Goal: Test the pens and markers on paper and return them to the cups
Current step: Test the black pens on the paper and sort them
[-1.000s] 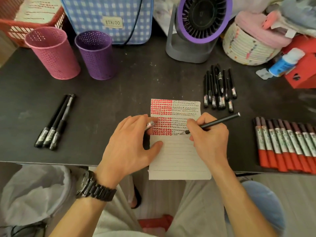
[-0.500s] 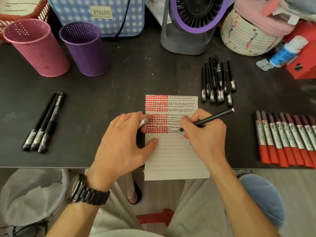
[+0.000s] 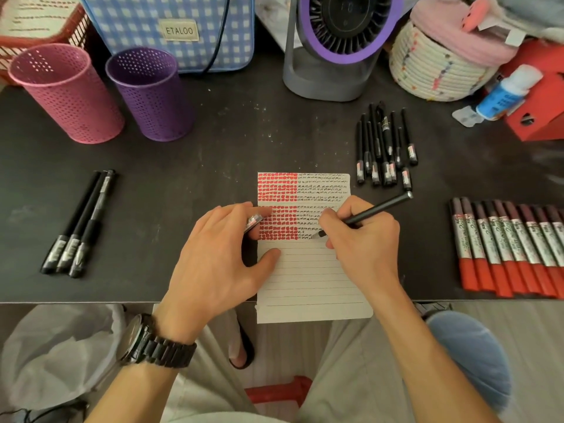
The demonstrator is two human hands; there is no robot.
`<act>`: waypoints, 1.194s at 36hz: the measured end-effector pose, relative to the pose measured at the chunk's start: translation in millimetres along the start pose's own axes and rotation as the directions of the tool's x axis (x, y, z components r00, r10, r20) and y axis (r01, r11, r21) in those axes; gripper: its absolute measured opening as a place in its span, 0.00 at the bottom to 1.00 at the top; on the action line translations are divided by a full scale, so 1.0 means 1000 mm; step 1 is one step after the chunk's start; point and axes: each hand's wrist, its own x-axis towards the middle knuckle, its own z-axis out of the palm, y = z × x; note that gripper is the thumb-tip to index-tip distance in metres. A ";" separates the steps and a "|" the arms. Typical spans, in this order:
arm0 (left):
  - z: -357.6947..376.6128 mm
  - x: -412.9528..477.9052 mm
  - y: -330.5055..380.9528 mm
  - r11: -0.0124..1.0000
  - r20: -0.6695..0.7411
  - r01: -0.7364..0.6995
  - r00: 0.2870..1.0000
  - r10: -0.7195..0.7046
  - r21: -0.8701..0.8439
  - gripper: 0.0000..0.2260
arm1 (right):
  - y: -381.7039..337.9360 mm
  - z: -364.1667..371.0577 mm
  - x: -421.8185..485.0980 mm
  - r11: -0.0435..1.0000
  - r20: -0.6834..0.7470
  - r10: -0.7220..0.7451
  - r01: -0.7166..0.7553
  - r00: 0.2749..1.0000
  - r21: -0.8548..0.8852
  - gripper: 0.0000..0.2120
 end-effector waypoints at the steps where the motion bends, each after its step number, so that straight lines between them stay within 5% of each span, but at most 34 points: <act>1: 0.000 0.000 0.000 1.000 0.001 -0.002 1.000 0.002 0.001 0.26 | 0.000 0.000 0.000 1.000 -0.003 0.002 -0.002 1.000 0.002 0.14; 21: 0.003 0.000 -0.002 1.000 -0.037 -0.010 0.999 0.010 0.014 0.24 | 0.001 -0.001 0.002 1.000 -0.014 -0.016 0.016 1.000 -0.013 0.13; 32: 0.004 0.000 -0.005 1.000 -0.008 -0.024 1.000 0.024 -0.002 0.23 | -0.007 -0.015 0.002 0.906 -0.099 0.047 0.000 0.994 0.424 0.17; 43: 0.001 -0.004 0.002 0.994 -0.033 0.004 0.999 -0.008 -0.110 0.21 | -0.025 -0.032 -0.007 0.835 -0.029 0.130 -0.093 0.991 0.543 0.19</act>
